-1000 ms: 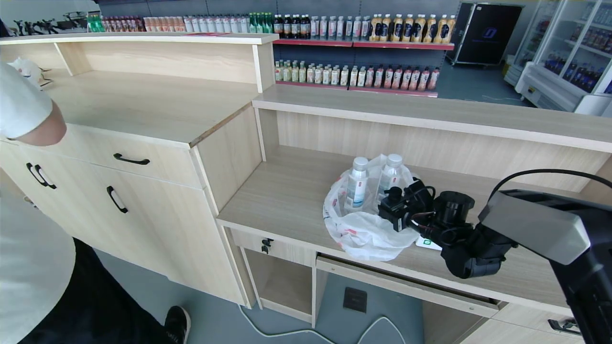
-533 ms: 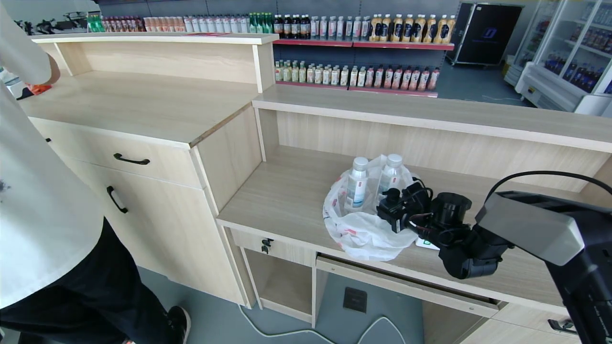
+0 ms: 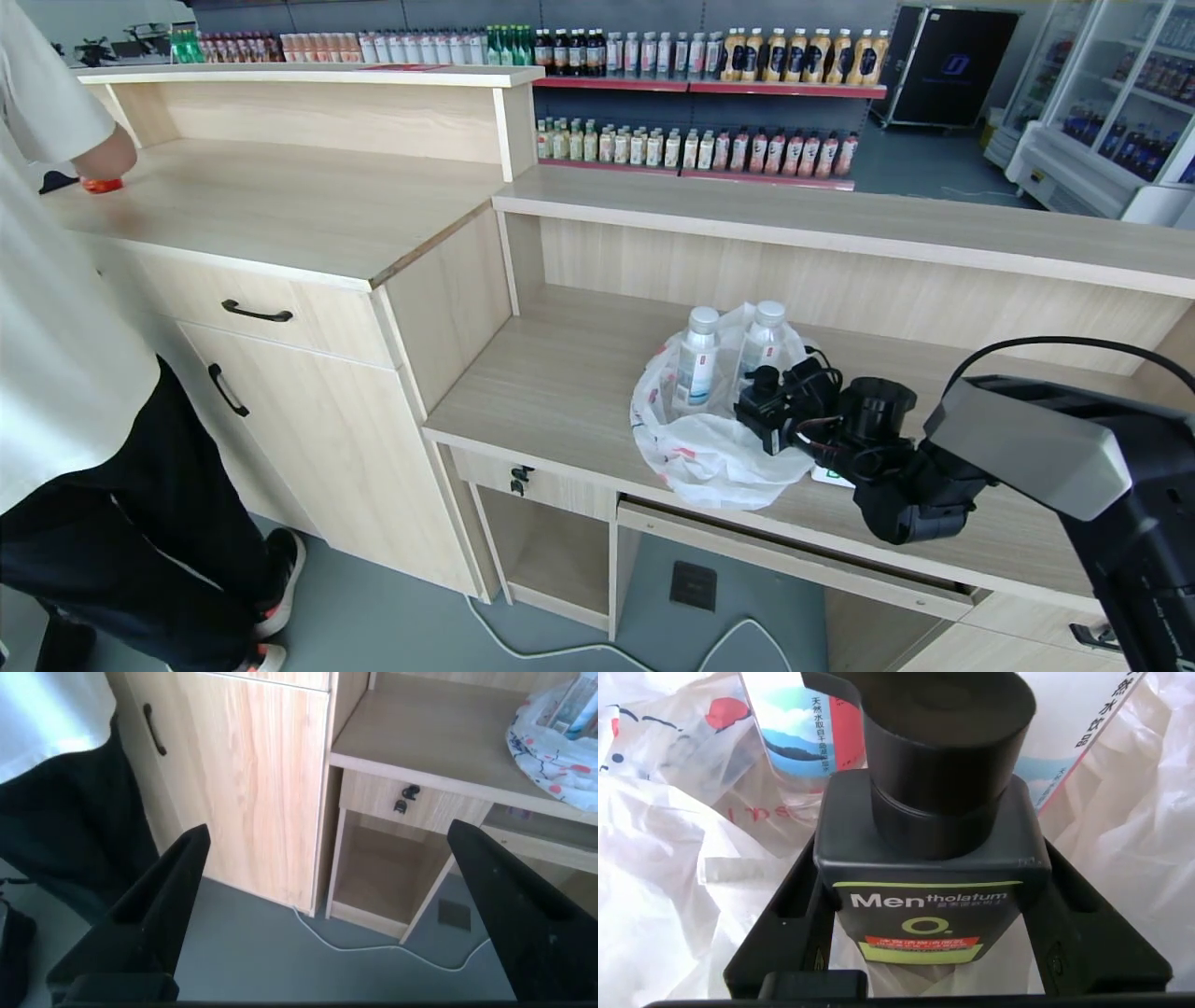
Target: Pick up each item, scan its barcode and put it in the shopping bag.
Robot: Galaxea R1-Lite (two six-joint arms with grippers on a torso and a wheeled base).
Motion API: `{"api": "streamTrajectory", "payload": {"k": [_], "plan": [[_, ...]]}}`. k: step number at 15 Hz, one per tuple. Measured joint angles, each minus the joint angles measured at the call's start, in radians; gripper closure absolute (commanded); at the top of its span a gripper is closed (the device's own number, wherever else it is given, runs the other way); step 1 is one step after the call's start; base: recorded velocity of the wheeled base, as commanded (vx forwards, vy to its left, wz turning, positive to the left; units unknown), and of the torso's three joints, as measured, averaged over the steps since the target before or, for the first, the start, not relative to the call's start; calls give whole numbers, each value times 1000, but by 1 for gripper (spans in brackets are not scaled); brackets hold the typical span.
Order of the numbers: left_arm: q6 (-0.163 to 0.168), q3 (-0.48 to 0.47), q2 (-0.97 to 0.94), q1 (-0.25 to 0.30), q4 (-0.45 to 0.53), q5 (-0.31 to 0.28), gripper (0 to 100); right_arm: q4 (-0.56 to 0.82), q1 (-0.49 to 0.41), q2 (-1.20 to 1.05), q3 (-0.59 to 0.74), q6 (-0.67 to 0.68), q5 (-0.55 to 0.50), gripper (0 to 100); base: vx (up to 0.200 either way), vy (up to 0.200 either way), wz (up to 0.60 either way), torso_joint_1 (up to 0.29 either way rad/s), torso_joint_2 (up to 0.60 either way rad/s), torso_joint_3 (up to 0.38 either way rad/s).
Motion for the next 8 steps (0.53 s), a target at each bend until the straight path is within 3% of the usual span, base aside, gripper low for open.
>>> {"api": "streamTrajectory", "payload": {"k": [5, 8], "plan": [[0, 0, 0, 0, 0, 0, 0, 4, -3, 4, -24, 0, 21, 0, 0, 0, 0, 0, 0, 0], [0, 0, 0, 0, 0, 0, 0, 3, 13, -49, -26, -18, 87, 0, 0, 0, 0, 0, 0, 0]]}}
